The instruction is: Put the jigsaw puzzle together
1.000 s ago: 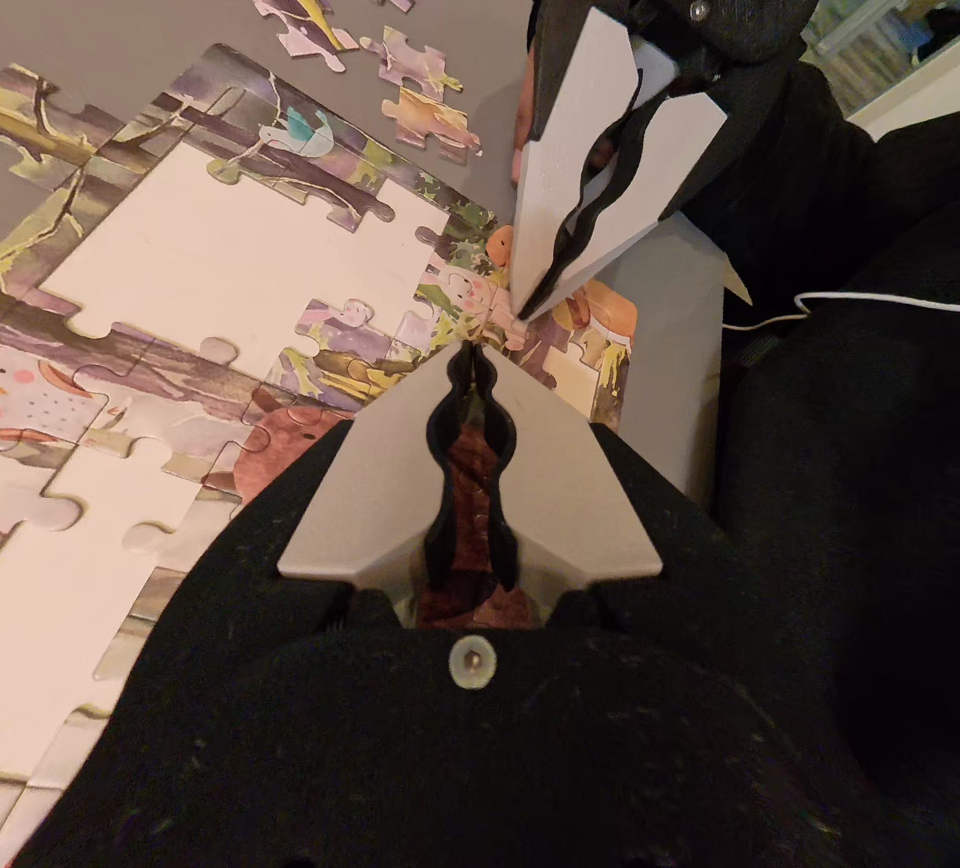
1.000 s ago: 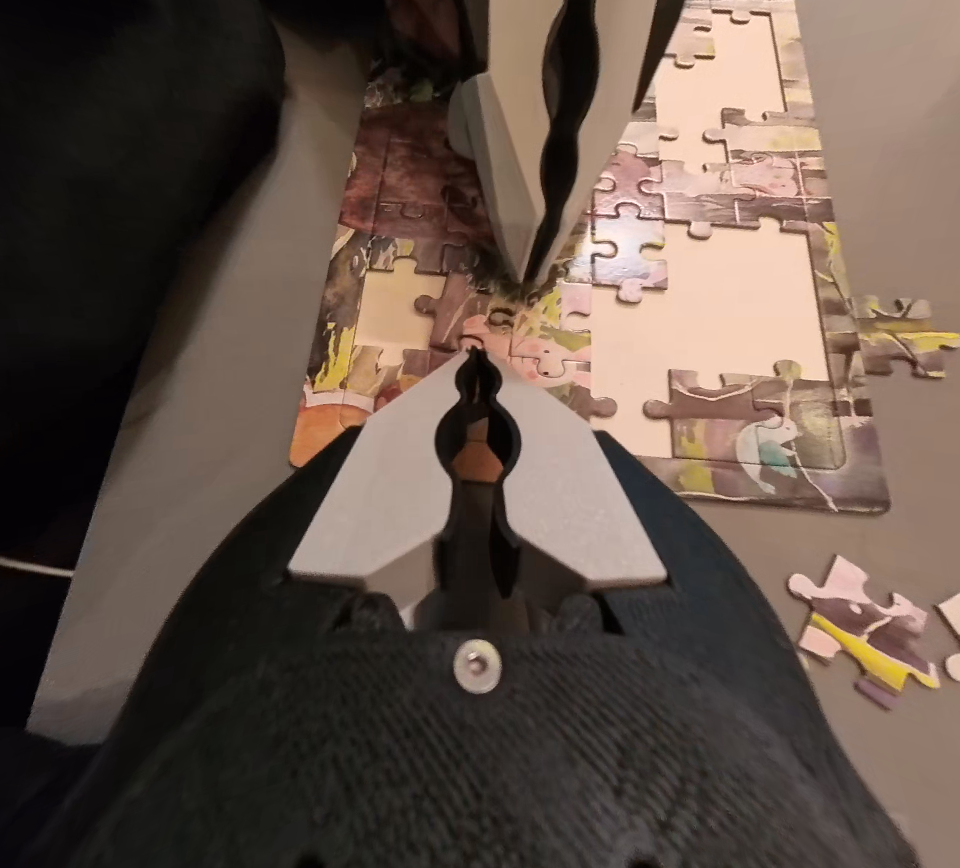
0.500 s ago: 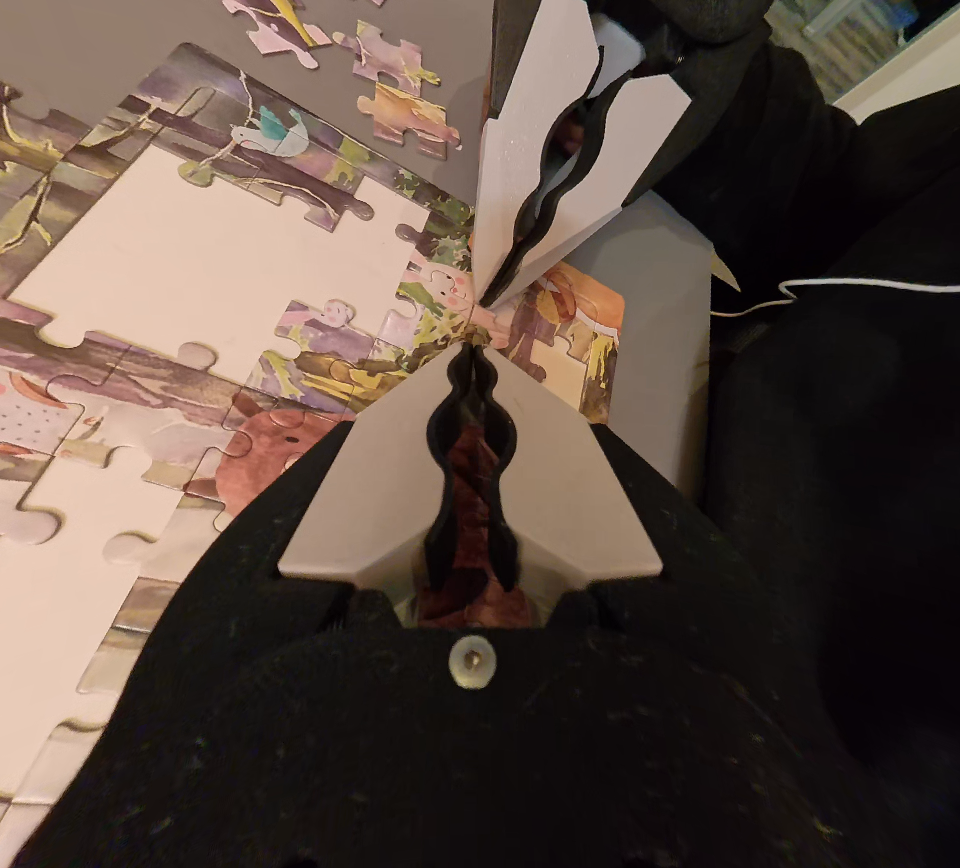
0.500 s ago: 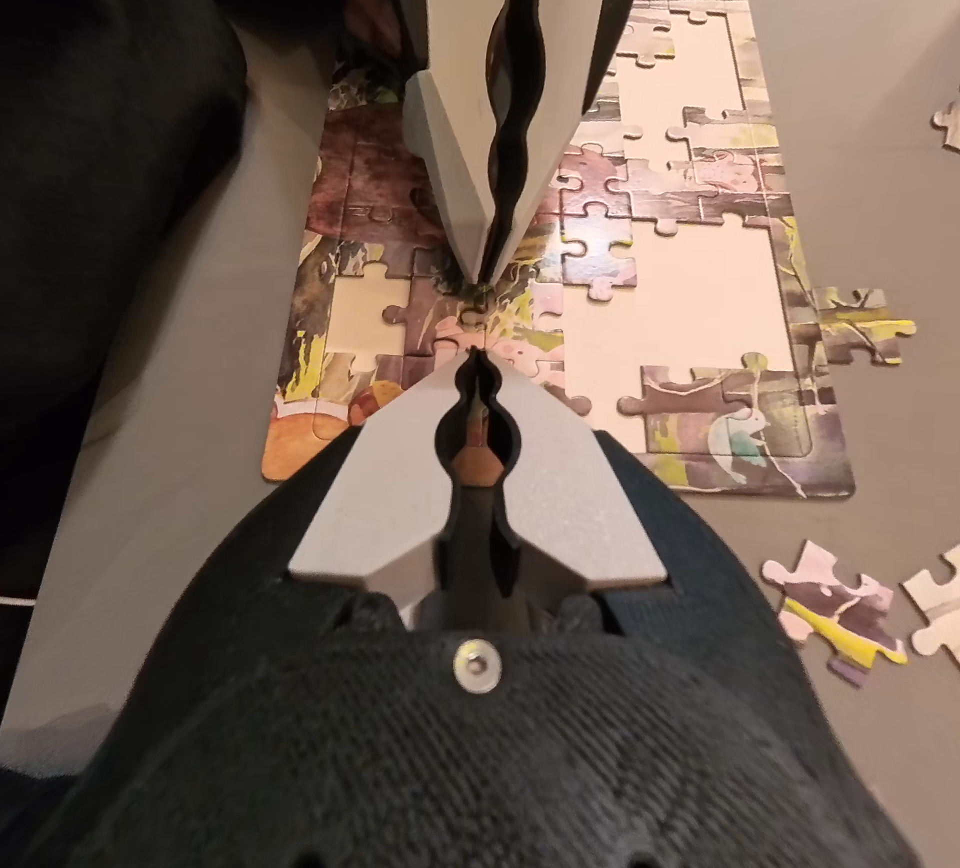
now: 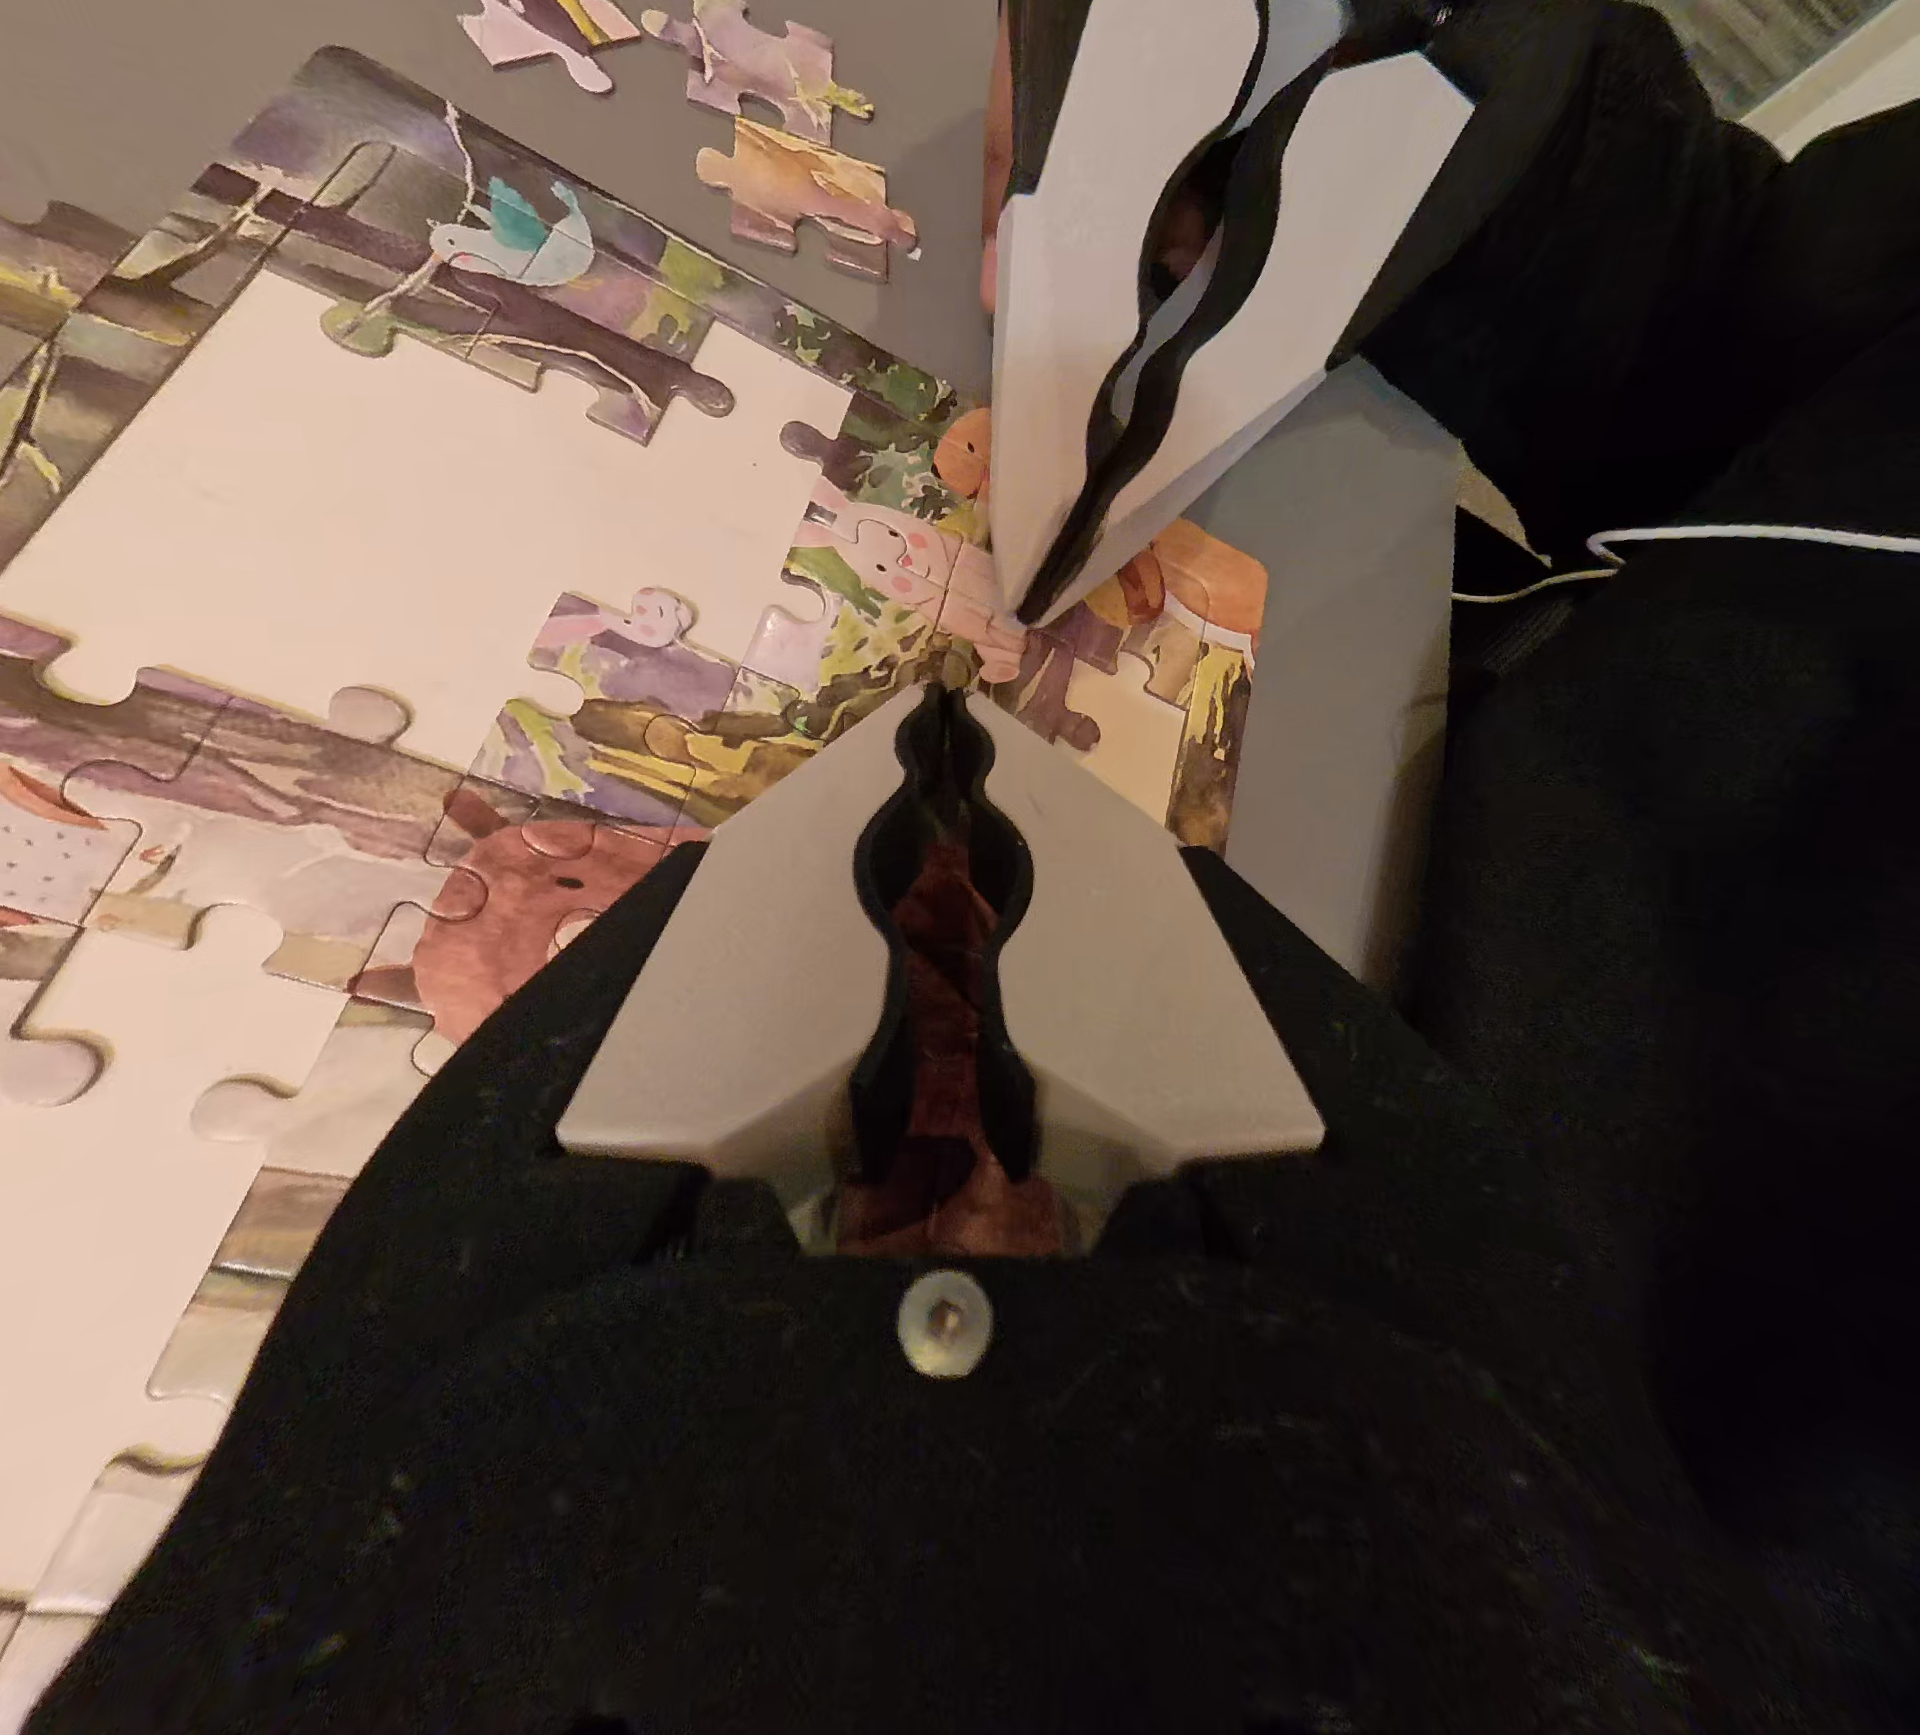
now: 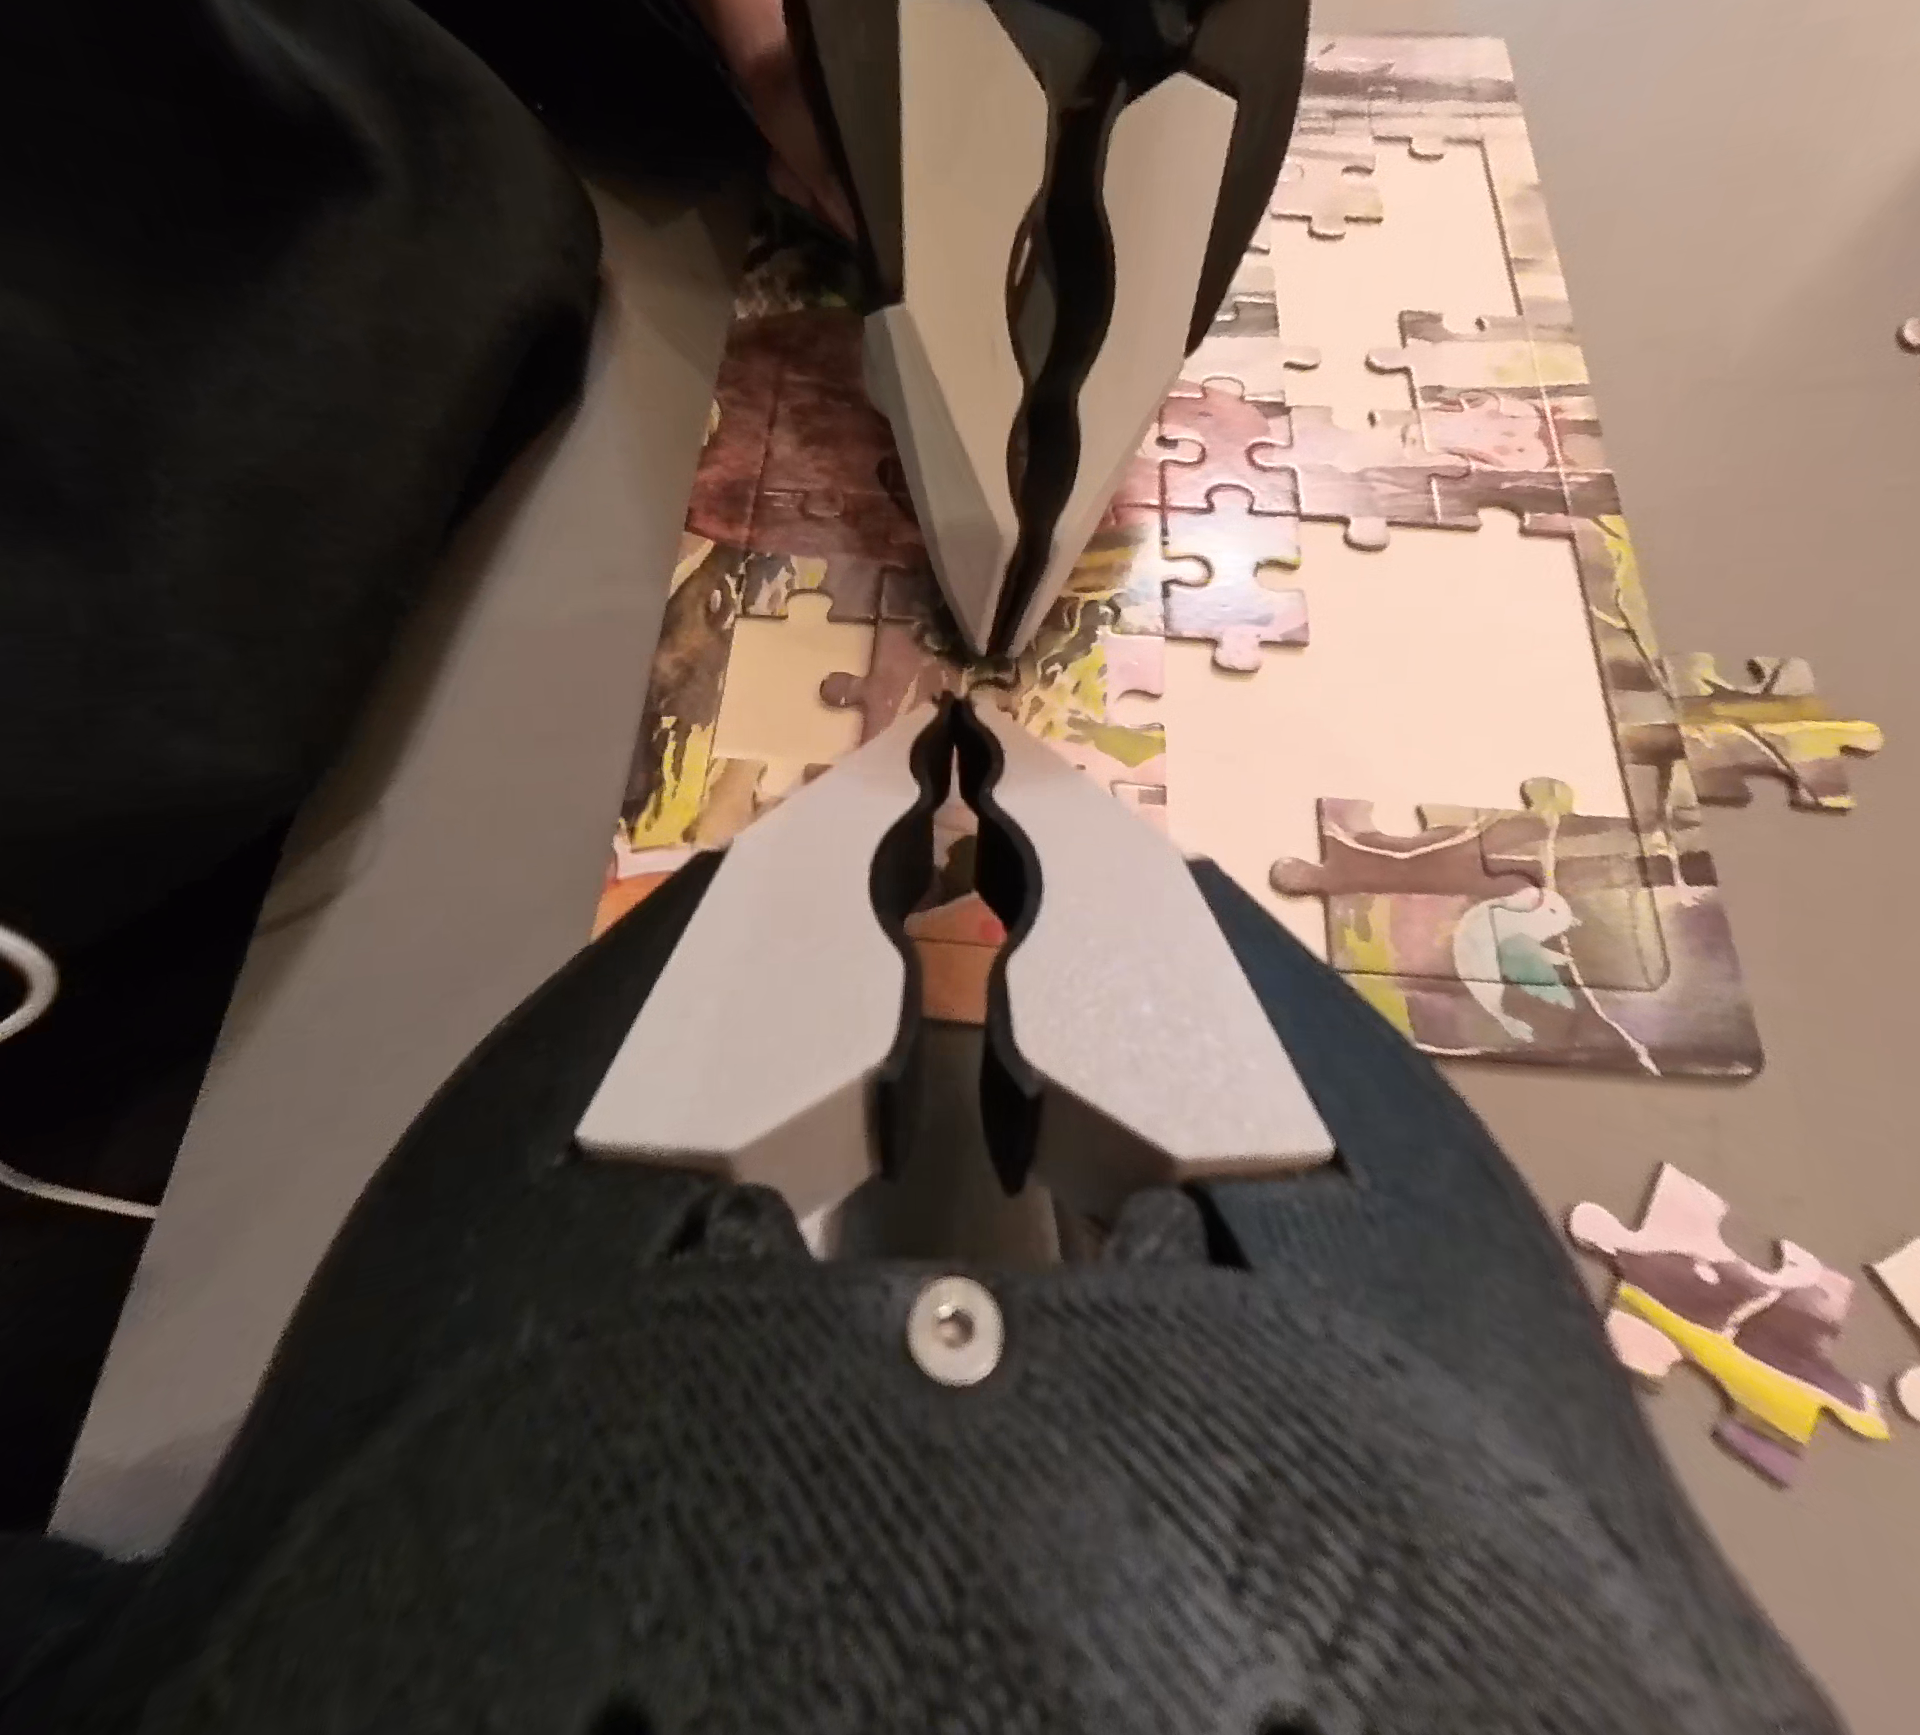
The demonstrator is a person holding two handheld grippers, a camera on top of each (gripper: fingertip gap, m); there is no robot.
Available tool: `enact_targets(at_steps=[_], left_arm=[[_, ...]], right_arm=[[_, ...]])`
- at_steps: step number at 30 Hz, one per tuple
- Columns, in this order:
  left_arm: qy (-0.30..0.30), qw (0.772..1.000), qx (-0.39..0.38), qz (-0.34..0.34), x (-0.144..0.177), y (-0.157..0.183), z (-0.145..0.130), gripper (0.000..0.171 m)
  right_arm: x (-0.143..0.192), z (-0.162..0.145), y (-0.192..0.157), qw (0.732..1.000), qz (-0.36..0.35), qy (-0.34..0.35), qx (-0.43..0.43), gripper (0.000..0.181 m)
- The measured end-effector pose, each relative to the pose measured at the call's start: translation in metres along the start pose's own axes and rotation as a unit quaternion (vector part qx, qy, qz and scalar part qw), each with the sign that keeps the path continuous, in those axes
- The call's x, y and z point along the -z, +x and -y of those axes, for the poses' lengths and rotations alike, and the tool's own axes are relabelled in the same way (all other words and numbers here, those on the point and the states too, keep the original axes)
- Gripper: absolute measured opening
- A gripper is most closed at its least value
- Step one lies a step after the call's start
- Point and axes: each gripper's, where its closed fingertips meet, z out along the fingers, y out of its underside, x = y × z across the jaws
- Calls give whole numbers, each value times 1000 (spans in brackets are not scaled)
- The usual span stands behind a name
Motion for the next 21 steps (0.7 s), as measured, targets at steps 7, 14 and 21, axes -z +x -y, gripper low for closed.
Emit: enact_targets(at_steps=[7, 14, 21], left_arm=[[-5, 1000, 2, 3, -1, -1, -1, 0], [-6, 1000, 1, -2, -1, 0, -1, 0], [-8, 1000, 7, -9, -2, 0, -2, 0]], right_arm=[[-5, -6, 2, 1000, -5, -25, -5, 0], [-9, -5, -6, 999, 10, -31, 9, 0], [-16, -2, -13, 999, 24, -32, 19, 0]])
